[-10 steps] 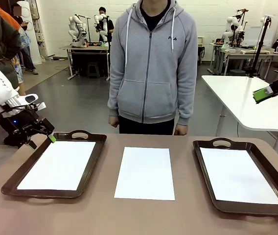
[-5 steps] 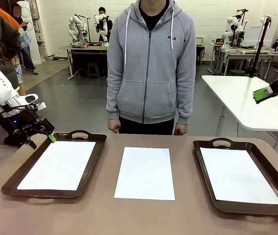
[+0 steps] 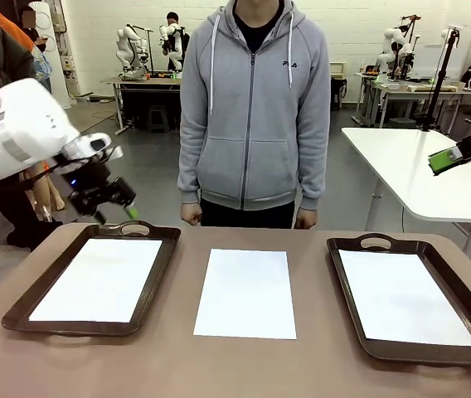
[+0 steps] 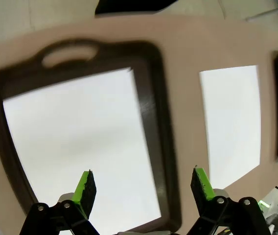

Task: Sort the A4 documents.
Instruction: Receive the A4 Paper.

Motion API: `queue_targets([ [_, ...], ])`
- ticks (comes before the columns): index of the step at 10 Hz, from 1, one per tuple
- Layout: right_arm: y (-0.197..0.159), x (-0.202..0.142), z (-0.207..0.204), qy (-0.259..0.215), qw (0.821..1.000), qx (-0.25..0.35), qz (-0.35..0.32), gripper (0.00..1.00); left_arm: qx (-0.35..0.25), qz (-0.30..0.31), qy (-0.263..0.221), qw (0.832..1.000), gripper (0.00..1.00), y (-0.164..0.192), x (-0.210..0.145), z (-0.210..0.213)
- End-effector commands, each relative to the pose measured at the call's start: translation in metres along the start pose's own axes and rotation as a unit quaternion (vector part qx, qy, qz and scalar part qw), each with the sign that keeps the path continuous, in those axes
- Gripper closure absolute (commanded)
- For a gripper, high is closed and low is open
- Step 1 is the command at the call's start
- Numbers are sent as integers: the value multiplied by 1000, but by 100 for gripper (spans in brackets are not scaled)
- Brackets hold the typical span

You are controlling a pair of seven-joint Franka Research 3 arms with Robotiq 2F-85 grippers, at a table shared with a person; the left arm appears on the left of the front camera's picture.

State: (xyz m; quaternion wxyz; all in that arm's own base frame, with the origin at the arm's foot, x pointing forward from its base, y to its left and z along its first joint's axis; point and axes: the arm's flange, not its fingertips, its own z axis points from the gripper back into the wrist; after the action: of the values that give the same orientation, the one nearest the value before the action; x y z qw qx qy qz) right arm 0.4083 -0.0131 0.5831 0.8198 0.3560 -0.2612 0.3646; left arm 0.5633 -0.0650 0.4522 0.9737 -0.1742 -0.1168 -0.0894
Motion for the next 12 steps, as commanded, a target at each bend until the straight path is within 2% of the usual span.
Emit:
queue_targets([
  [1,-1,0,-2,-5,1000,0,-1,0,29,-95,-73,992,0,-27,-32,47],
  [3,-1,0,-2,-5,1000,0,-1,0,17,-179,-143,973,0,-61,-58,80],
  [5,-1,0,-2,-5,1000,0,-1,0,21,-266,-201,943,0,-83,-82,100],
  [7,-1,0,-2,-5,1000,0,-1,0,-20,-315,-207,926,0,-91,-92,110],
  [9,-1,0,-2,-5,1000,0,-1,0,-71,-286,-234,927,0,-87,-102,126],
  [10,-1,0,-2,-5,1000,0,-1,0,-104,-275,-224,929,0,-78,-105,132],
  [12,-1,0,-2,-5,1000,0,-1,0,-105,-261,-232,931,0,-65,-113,139],
])
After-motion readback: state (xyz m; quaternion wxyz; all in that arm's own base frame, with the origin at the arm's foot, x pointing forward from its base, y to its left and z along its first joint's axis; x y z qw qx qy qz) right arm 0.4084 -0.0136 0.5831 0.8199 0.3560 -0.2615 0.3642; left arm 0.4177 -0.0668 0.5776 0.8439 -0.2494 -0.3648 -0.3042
